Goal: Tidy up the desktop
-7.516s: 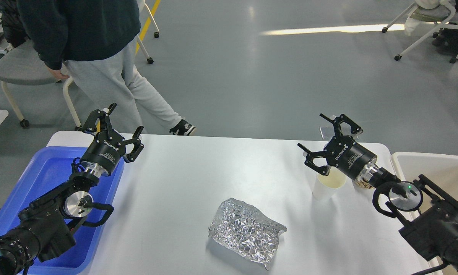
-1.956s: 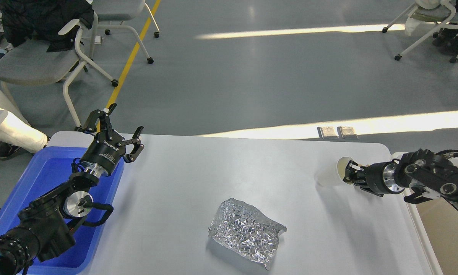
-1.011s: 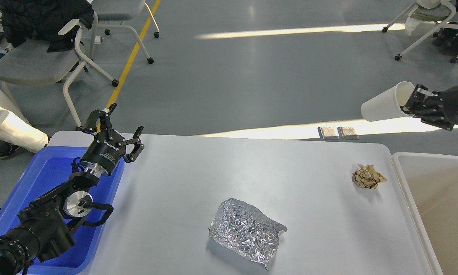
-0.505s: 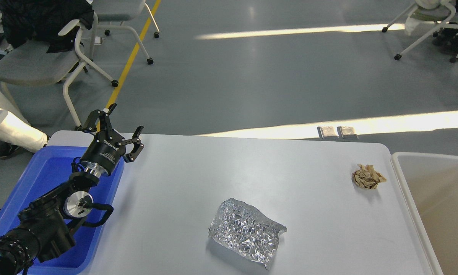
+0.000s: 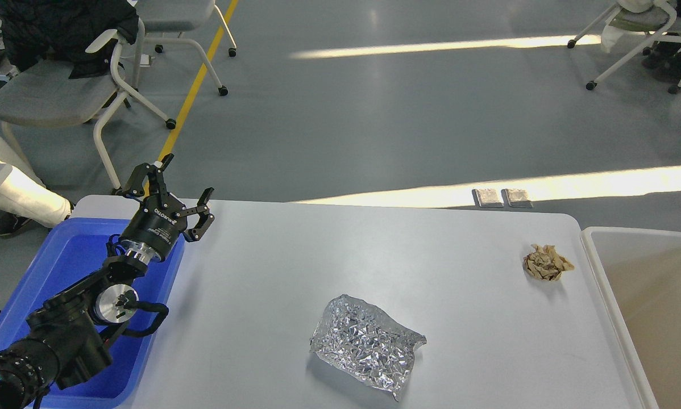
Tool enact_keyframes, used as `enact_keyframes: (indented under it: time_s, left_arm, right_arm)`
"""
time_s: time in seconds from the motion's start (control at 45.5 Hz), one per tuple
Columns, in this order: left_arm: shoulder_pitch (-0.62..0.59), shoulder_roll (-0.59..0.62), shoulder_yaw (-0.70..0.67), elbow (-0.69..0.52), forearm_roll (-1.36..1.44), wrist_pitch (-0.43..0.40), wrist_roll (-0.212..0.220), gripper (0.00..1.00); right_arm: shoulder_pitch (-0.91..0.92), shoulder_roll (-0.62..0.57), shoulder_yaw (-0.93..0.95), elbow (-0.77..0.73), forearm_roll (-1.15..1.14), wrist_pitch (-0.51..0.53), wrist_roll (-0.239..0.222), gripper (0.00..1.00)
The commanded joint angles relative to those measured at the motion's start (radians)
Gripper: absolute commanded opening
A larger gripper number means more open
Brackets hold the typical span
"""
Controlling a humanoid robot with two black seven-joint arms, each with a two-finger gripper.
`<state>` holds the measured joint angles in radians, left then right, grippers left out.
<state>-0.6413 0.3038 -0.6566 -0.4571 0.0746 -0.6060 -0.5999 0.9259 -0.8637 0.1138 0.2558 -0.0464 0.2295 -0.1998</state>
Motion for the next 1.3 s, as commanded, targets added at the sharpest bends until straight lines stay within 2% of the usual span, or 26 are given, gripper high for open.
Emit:
enact_keyframes:
  time_s: [0.0,0.11,0.33,0.769,0.989,1.011,1.033,1.055,1.099,1.121,1.231,1.275]
  left_arm:
    - [0.0,0.0,0.0,0.0,-0.001,0.0,0.0,1.0]
    - [0.0,0.0,0.0,0.0,0.001,0.0,0.0,1.0]
    - [0.0,0.0,0.0,0.0,0.001,0.0,0.0,1.0]
    - [0.0,0.0,0.0,0.0,-0.001,0.0,0.0,1.0]
    - [0.0,0.0,0.0,0.0,0.001,0.002,0.0,1.0]
    - [0.0,0.0,0.0,0.0,-0.001,0.0,0.0,1.0]
    - [0.0,0.0,0.0,0.0,0.001,0.0,0.0,1.0]
    - [0.0,0.0,0.0,0.0,-0.001,0.0,-0.001,1.0]
    - [0.0,0.0,0.0,0.0,0.001,0.002,0.0,1.0]
    - [0.0,0.0,0.0,0.0,0.001,0.002,0.0,1.0]
    - [0.0,0.0,0.0,0.0,-0.001,0.002,0.0,1.0]
    - [0.0,0.0,0.0,0.0,-0.001,0.002,0.0,1.0]
  right_arm:
    - [-0.151,0.233,0.003,-0.303,0.152,-0.085,-0.001,0.0]
    - [-0.174,0.343,0.012,-0.415,0.154,-0.09,-0.001,0.0]
    - [-0.216,0.451,0.089,-0.489,0.152,-0.098,-0.001,0.0]
    - [-0.271,0.506,0.311,-0.484,0.152,-0.099,-0.004,0.0]
    - [-0.288,0.525,0.354,-0.484,0.155,-0.096,-0.003,0.0]
    - [-0.291,0.525,0.354,-0.484,0.154,-0.095,-0.001,0.04]
    - [-0.291,0.525,0.354,-0.484,0.154,-0.095,-0.001,0.18]
    - [-0.291,0.525,0.35,-0.484,0.155,-0.093,0.0,0.34]
    - [-0.292,0.525,0.339,-0.484,0.154,-0.093,0.006,0.78]
    - [-0.291,0.523,0.339,-0.484,0.154,-0.091,0.008,0.9]
    - [-0.285,0.519,0.334,-0.484,0.154,-0.088,0.01,0.98]
    - [-0.282,0.517,0.327,-0.483,0.152,-0.087,0.011,0.99]
